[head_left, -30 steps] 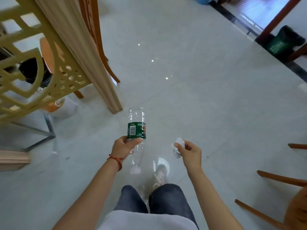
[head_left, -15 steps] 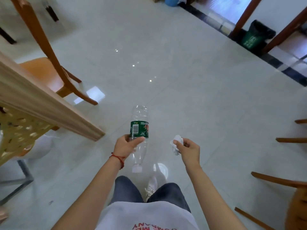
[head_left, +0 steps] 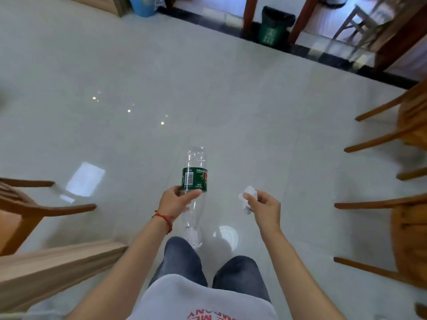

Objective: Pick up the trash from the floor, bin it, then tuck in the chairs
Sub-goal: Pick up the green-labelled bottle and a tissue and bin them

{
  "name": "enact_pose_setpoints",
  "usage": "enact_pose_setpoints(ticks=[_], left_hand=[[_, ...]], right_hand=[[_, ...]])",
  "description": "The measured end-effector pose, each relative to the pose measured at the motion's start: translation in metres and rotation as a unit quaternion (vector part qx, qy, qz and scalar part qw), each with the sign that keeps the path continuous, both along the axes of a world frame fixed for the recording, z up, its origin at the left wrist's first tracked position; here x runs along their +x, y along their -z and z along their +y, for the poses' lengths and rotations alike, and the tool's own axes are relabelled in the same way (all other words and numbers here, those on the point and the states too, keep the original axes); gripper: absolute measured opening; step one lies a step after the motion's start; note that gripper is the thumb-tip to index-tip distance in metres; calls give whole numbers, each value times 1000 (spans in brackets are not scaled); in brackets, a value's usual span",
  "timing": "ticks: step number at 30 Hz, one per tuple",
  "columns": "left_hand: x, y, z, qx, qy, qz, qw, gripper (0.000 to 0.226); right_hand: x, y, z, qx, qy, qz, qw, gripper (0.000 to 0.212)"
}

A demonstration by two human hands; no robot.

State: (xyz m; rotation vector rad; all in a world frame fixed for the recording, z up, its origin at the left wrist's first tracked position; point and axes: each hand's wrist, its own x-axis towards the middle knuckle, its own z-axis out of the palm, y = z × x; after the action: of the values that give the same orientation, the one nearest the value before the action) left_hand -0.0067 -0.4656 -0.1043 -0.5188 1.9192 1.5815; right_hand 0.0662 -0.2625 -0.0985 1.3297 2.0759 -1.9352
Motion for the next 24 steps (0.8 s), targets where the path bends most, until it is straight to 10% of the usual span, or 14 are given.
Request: enact_pose_setpoints(ticks=[24], left_hand=[[-297, -2, 195, -20, 87, 8, 996, 47]], right_hand=[[-258, 5, 182, 11, 103, 11, 995, 8]])
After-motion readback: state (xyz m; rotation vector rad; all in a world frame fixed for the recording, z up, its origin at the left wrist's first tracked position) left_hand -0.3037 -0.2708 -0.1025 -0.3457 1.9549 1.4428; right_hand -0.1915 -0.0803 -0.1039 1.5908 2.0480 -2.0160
